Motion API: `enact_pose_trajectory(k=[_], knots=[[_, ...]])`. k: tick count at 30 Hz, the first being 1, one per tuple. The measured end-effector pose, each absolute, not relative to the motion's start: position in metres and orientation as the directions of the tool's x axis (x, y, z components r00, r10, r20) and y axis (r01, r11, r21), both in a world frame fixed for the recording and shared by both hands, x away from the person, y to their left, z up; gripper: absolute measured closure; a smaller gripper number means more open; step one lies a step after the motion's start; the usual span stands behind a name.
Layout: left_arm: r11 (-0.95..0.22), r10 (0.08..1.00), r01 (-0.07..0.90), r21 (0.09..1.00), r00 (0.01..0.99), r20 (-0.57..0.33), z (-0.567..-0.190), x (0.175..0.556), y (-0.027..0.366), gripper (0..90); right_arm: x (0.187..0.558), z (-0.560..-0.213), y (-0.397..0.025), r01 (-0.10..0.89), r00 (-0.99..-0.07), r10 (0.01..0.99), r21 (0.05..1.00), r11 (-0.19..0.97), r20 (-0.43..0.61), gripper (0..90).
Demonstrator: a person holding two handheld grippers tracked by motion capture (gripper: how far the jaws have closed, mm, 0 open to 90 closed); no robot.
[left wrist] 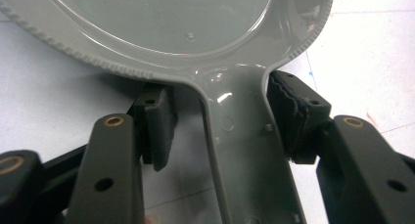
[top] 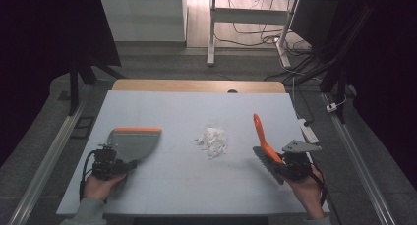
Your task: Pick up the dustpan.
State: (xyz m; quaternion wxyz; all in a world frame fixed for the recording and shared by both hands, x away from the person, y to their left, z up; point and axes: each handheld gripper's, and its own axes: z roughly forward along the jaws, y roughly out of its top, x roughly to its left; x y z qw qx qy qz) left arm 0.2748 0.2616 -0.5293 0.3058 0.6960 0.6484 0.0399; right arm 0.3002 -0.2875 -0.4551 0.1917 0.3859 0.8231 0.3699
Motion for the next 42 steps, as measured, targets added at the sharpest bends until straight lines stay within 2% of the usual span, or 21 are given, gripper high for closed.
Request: enact_pose_trajectory(k=[3, 9, 26, 42], knots=[[0.031, 0.919, 0.881, 0.472, 0.161, -0.36, -0.53, 0.275, 0.262, 56.8, 0.3, -0.455, -0.287, 0.493, -0.628, 0.777, 0.757, 0.429, -0.031, 69.7], [0.057, 0.917, 0.878, 0.475, 0.143, -0.373, -0.53, 0.274, 0.266, 60.6, 0.3, -0.455, -0.288, 0.495, -0.627, 0.778, 0.756, 0.429, -0.031, 69.7], [0.08, 0.91, 0.859, 0.506, 0.144, -0.389, -0.528, 0.271, 0.274, 61.4, 0.3, -0.454, -0.288, 0.49, -0.626, 0.779, 0.76, 0.426, -0.034, 69.7], [0.07, 0.89, 0.81, 0.582, 0.213, -0.404, -0.518, 0.265, 0.28, 61.4, 0.299, -0.453, -0.289, 0.487, -0.625, 0.78, 0.763, 0.424, -0.035, 69.7]])
